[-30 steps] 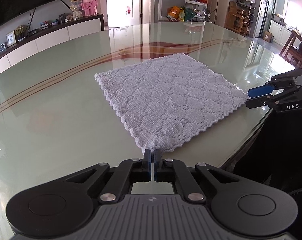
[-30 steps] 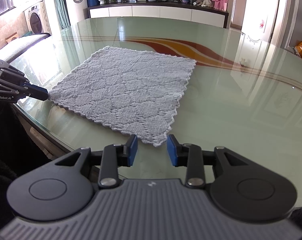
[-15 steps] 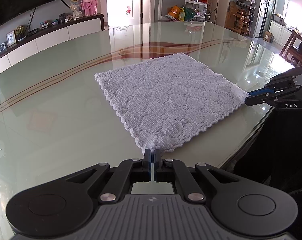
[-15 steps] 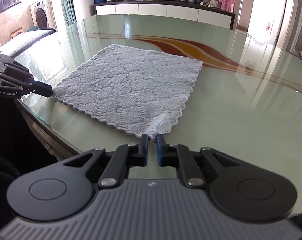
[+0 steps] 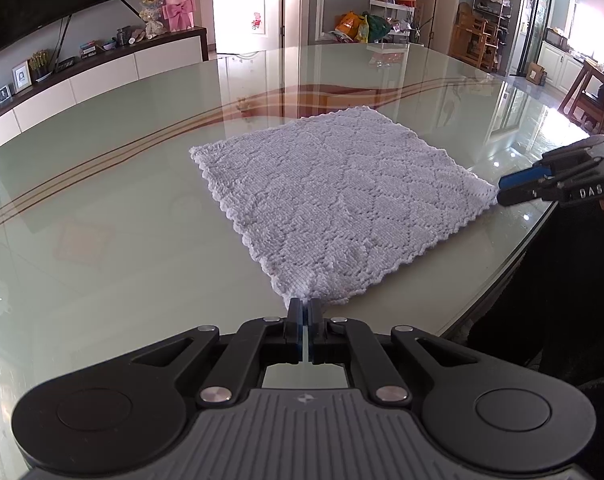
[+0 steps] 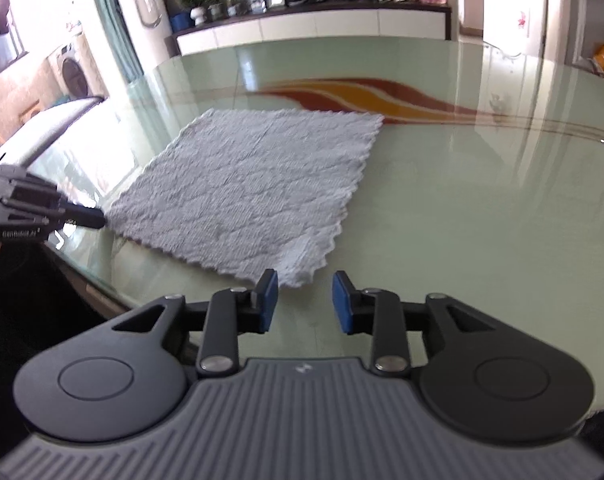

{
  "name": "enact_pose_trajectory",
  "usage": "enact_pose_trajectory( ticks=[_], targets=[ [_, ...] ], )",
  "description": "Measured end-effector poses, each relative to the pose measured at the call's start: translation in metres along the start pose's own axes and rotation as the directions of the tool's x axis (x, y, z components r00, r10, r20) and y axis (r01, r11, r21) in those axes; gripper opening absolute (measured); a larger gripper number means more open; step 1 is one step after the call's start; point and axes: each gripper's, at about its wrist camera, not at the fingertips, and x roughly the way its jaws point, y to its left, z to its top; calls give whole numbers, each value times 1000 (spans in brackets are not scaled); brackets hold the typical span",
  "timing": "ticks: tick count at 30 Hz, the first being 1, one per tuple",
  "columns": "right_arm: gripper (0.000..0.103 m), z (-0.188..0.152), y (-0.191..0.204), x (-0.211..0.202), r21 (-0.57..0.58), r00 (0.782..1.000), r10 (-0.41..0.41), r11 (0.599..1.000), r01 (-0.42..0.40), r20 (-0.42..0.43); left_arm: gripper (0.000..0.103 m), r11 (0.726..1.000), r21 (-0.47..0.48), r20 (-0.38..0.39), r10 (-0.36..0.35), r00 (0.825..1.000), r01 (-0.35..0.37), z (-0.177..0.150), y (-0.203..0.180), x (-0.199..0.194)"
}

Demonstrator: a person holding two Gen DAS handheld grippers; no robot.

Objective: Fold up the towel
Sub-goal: 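Close the right gripper on the adjacent corner of the towel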

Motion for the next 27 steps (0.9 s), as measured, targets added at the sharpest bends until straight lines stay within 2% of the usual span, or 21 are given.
enact_pose_trajectory(
  ticks=[3,5,10,15,20,23,27],
  targets=[
    [29,0,0,0,8,1000,-15,1000,15,15,3,1000,1,0,1,1000,-1,0,0,0],
    [29,-1,2,5,-16,997,-73,997,73,7,3,1000,1,0,1,1000,-1,0,0,-1],
    [29,-4,5,4,-52,994,-105,993,104,-12,3,1000,1,-1,1,1000,-1,0,0,-1],
    [29,-1,6,-2,-49,998,-64,997,64,5,3,1000,3,0,4,1000,-4,0,0,-1],
    [27,0,15,8,-83,999,-40,996,38,-15,3,1000,6,0,8,1000,-8,0,-1,-1],
    [25,-1,15,10,-89,999,-40,995,37,-24,3,1000,5,-2,9,1000,-9,0,-1,-1],
    [16,-2,16,9,-103,999,-37,994,33,-39,3,1000,3,-2,8,1000,-8,0,-1,-1]
  ],
)
